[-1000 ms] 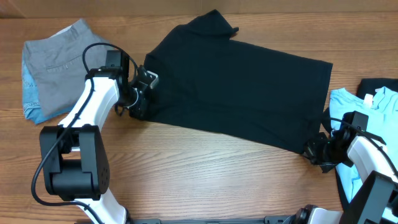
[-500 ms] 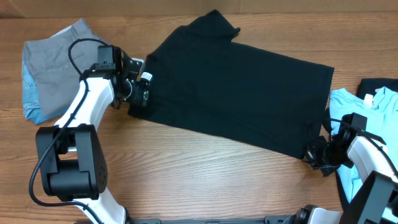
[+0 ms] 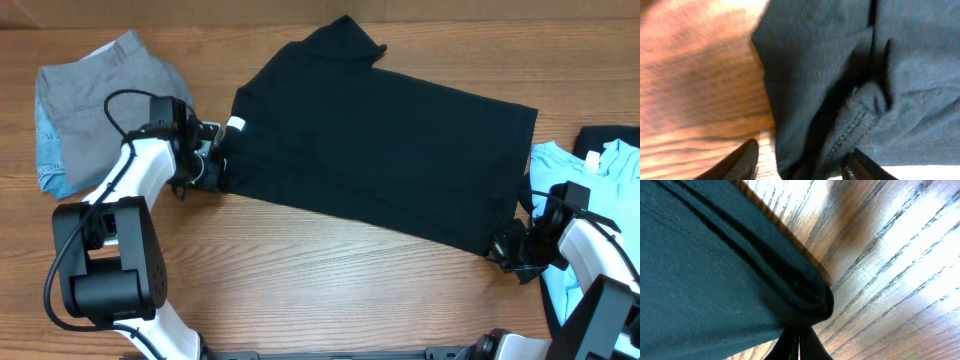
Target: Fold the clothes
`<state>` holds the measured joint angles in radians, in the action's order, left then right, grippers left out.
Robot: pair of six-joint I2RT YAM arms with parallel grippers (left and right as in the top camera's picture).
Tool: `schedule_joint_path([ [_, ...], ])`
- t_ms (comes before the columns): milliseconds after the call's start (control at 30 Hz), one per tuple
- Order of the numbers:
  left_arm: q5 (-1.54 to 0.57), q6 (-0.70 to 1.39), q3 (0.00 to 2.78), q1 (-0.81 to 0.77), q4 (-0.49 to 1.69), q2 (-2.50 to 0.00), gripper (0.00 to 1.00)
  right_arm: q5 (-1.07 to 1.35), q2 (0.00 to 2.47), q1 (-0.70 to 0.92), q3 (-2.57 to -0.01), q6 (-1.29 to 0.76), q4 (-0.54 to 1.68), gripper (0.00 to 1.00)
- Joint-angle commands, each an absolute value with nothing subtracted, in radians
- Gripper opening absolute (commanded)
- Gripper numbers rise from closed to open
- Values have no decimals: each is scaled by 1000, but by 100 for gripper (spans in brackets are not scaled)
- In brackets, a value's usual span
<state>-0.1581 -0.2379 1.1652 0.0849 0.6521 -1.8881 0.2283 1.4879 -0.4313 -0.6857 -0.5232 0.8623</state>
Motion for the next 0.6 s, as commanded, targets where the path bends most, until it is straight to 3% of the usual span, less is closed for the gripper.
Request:
schedule_joint_path([
  [0,-185,-226,1130,86,619,-1893,36,209,1489,-434,-682,-521,854,4],
  [100,-166,-224,1131,89,617,-1893,4,205,1489,-434,-682,-515,864,4],
  [233,49,-56,1135,161,736,-1892,4,181,1489,-434,-698,-515,969,4],
  [500,12,35,1144,323,939,-1883,4,195,1488,-433,-709,-516,1080,4],
  [567,-21,34,1144,325,950,-1883,10,196,1488,-433,-709,-505,1056,24],
])
